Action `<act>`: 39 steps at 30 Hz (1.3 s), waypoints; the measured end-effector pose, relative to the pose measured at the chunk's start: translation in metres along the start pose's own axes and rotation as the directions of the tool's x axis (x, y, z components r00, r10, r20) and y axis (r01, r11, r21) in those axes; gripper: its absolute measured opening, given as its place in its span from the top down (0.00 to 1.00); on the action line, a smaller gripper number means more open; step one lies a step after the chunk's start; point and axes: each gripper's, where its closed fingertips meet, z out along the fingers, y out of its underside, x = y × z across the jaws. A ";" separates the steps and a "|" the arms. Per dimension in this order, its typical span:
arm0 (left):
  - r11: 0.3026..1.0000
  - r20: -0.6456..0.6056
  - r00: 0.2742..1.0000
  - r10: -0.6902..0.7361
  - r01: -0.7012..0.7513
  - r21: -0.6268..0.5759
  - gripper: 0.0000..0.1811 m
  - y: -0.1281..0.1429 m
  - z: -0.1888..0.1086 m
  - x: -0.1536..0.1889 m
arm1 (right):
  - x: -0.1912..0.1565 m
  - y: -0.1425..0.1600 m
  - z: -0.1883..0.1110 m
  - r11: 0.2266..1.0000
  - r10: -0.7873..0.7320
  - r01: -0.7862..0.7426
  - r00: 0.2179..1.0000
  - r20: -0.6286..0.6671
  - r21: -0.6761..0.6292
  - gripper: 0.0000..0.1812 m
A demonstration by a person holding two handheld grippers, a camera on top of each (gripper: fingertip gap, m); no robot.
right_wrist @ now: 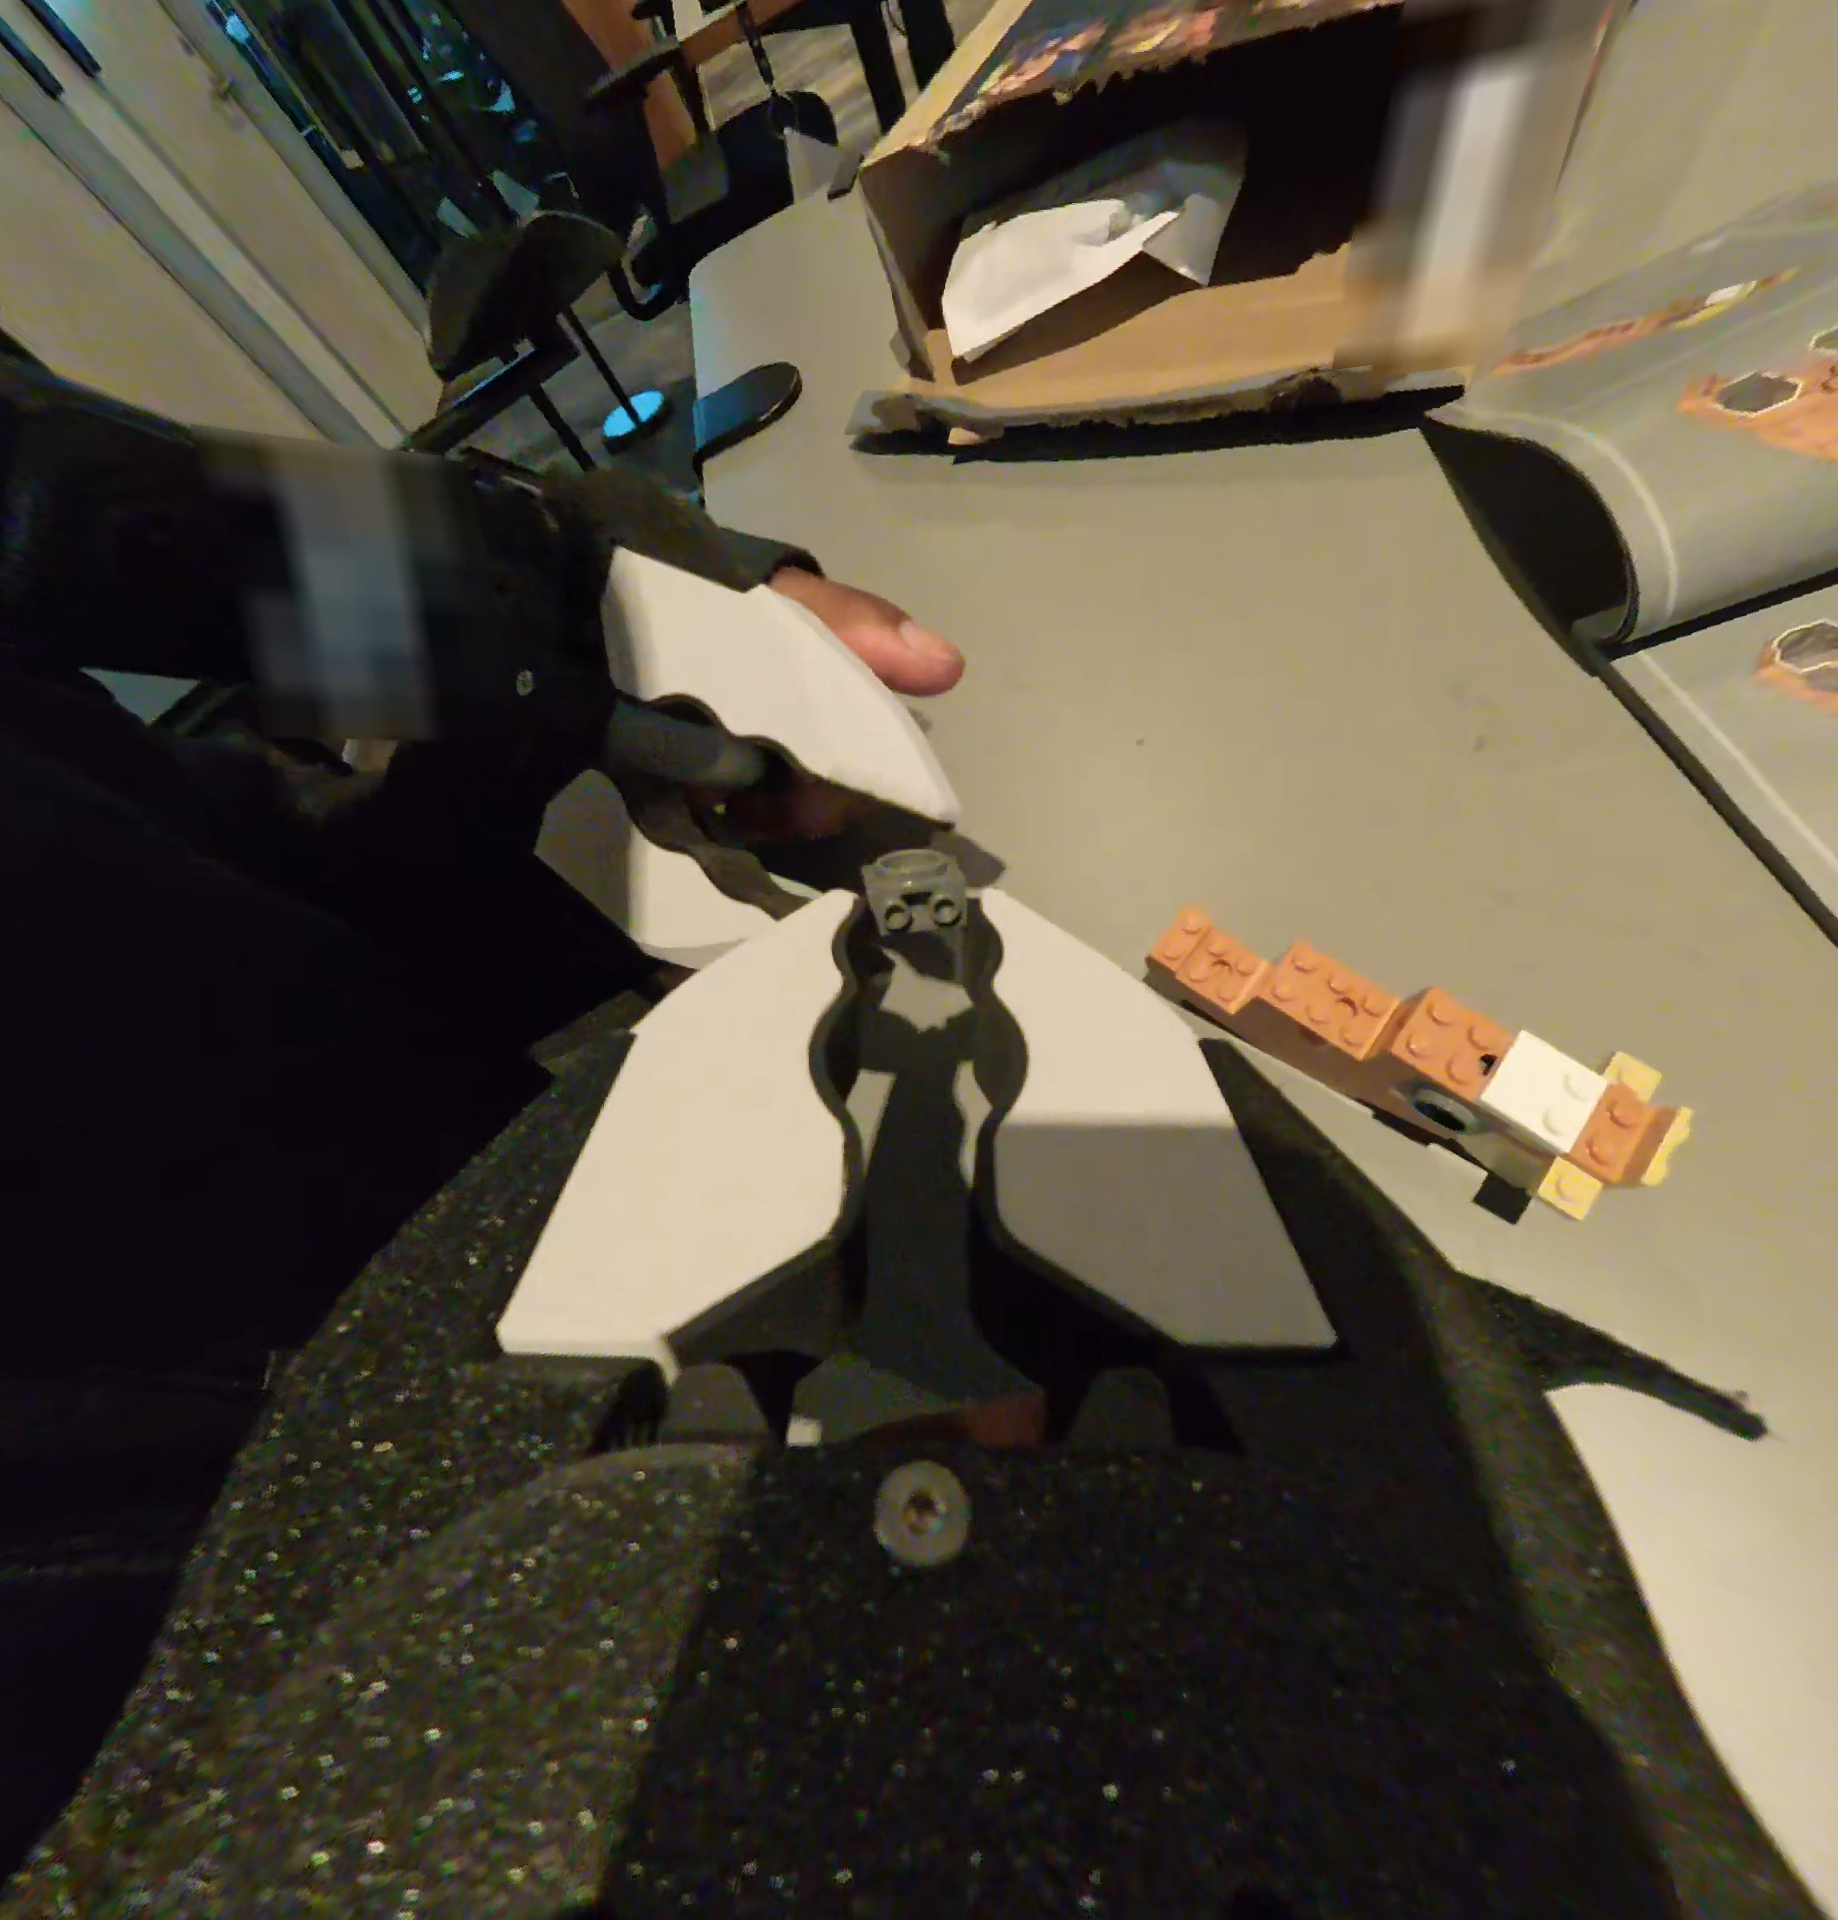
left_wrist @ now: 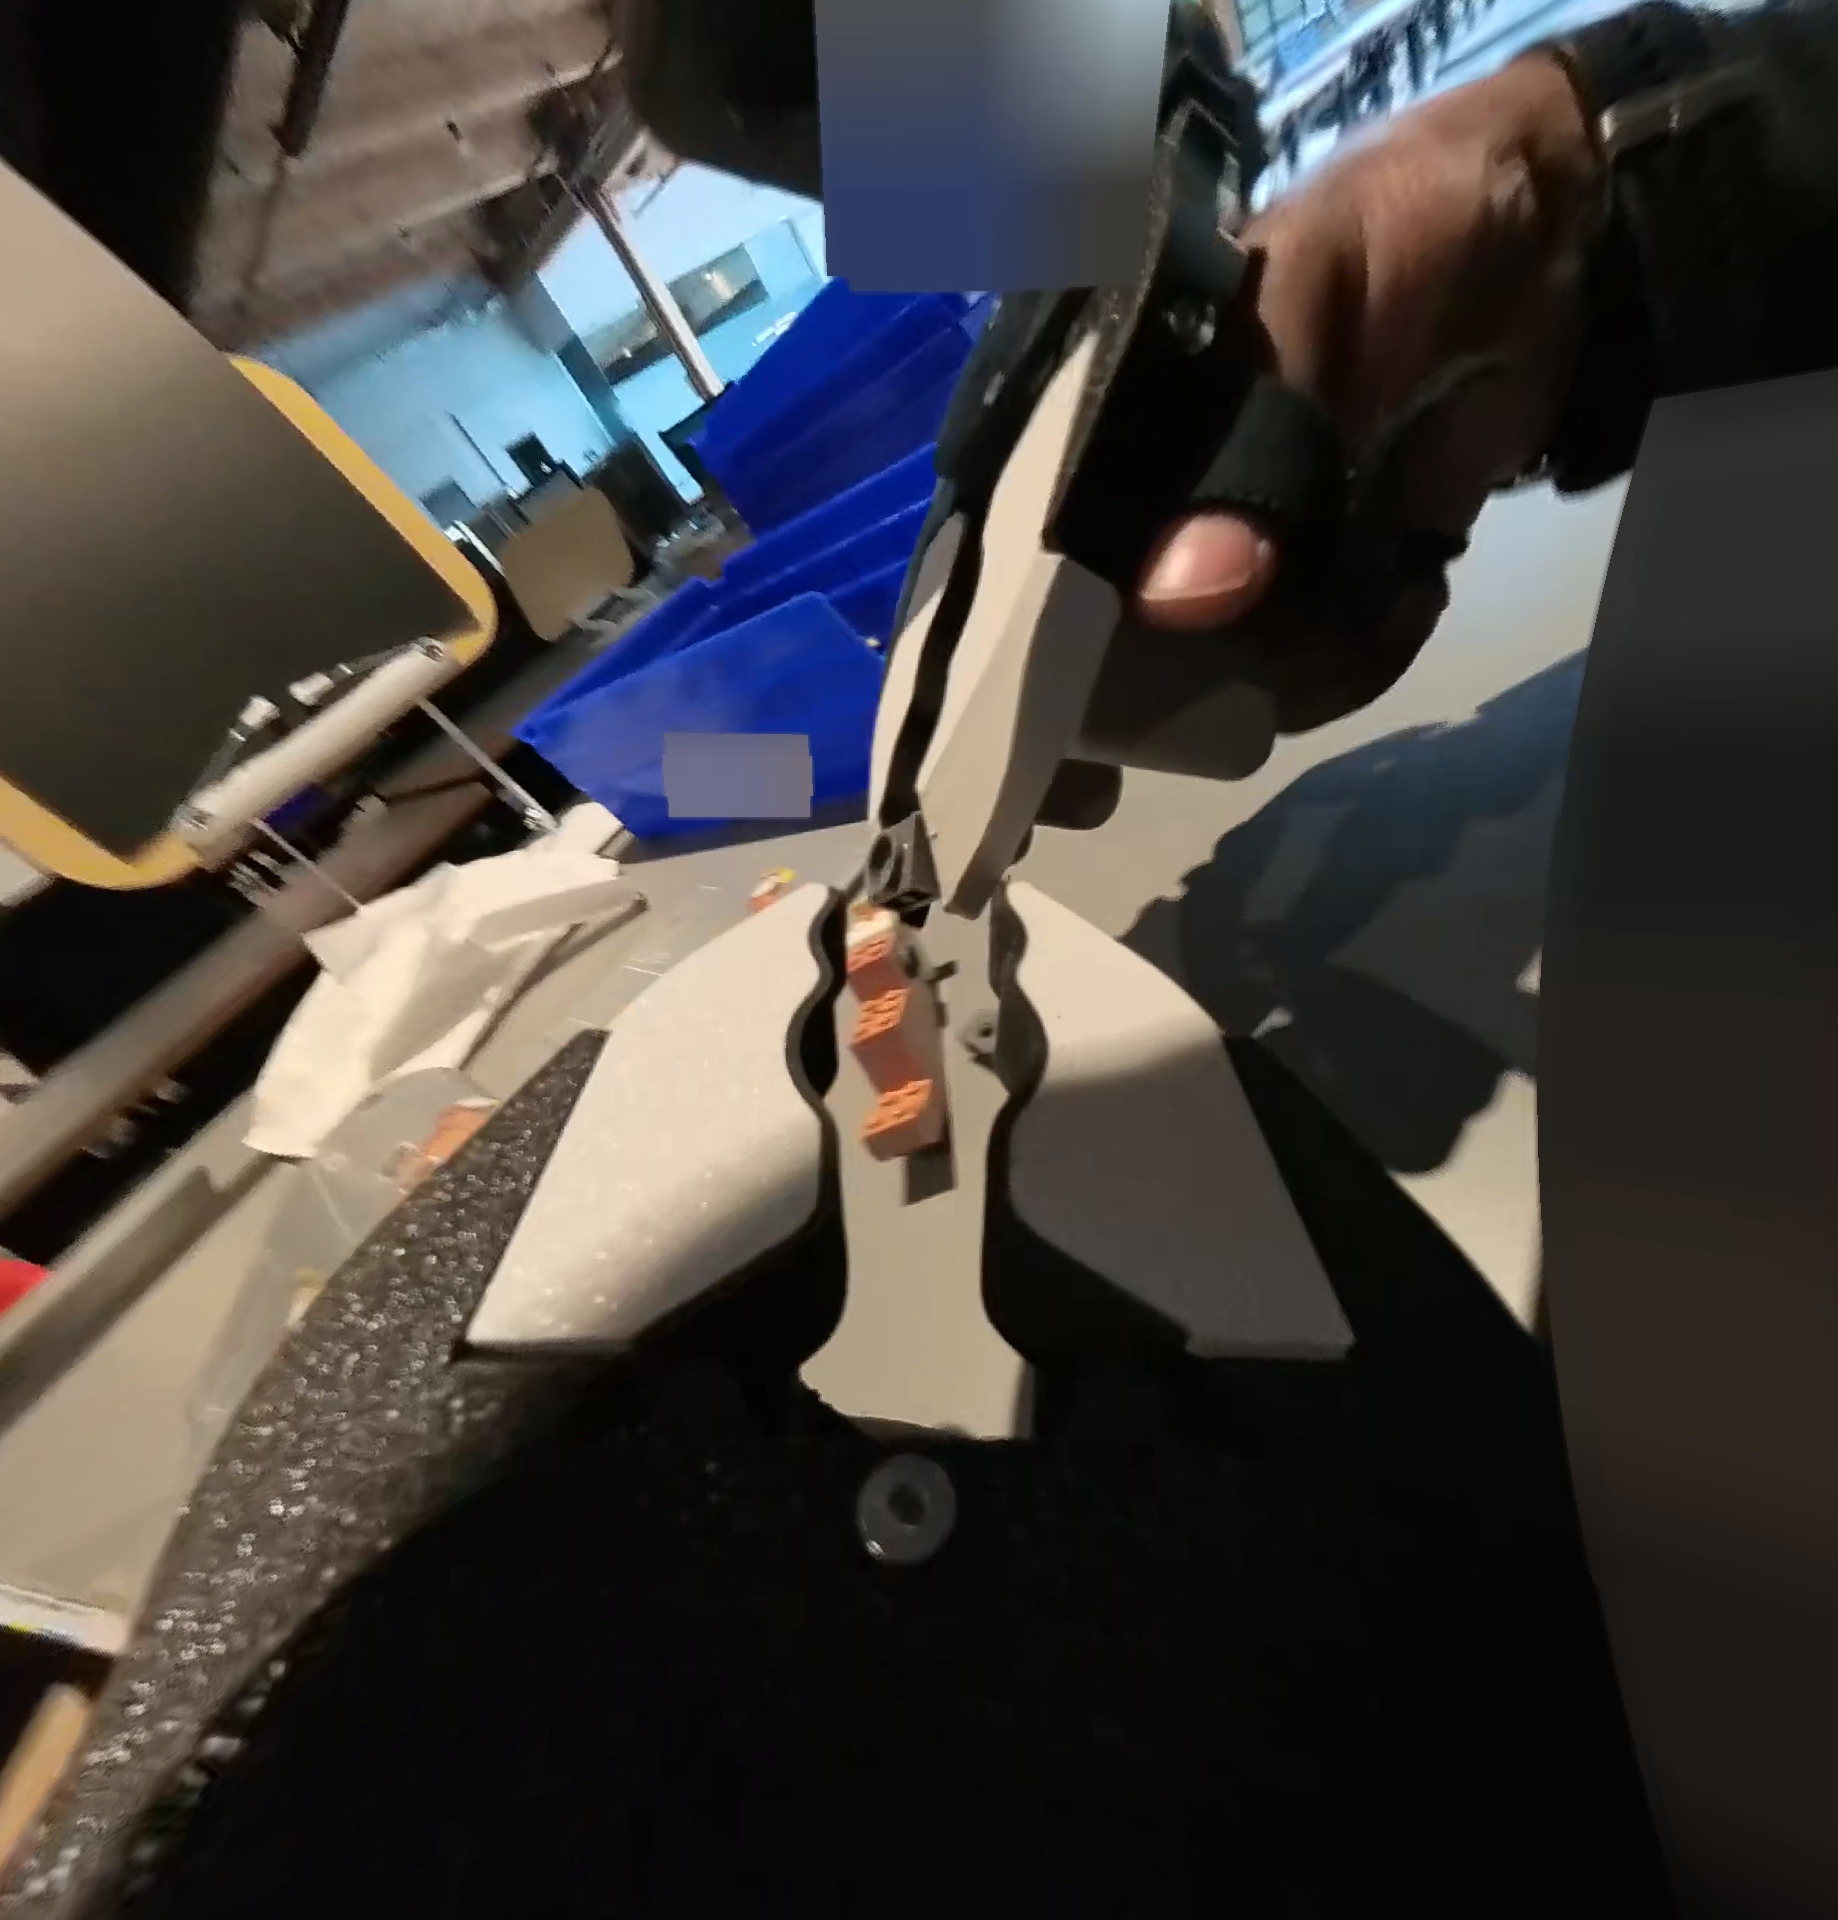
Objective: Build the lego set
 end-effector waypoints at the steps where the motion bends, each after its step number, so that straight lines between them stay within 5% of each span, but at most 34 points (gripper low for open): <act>1: 1.000 0.005 1.000 0.021 -0.021 -0.003 0.86 0.002 0.001 -0.001 | 0.002 0.000 0.001 1.000 0.004 -0.004 1.000 -0.001 -0.007 0.91; 24: 0.905 0.099 0.899 0.426 -0.425 -0.037 0.89 0.017 0.008 -0.008 | 0.011 0.006 0.011 0.994 0.059 -0.054 0.997 0.058 -0.093 0.90; 39: 0.915 0.094 0.911 0.401 -0.404 0.006 0.95 0.013 0.005 -0.006 | 0.006 0.002 0.012 0.994 0.100 -0.096 0.989 0.106 -0.042 0.91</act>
